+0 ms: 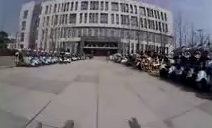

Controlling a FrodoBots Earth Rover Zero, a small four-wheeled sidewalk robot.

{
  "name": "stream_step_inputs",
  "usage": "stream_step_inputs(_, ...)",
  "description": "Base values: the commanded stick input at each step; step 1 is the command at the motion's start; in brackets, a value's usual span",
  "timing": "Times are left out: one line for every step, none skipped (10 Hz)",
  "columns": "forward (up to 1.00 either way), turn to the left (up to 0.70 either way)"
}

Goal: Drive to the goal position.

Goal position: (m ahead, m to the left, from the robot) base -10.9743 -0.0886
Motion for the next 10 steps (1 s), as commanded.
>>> stream_step_inputs(1.00,0.00)
stream_step_inputs(1.00,0.00)
stream_step_inputs(1.00,0.00)
stream_step_inputs(1.00,0.00)
stream_step_inputs(1.00,0.00)
stream_step_inputs(1.00,0.00)
stream_step_inputs(1.00,0.00)
stream_step_inputs(1.00,0.00)
stream_step_inputs(1.00,0.00)
stream_step_inputs(1.00,0.00)
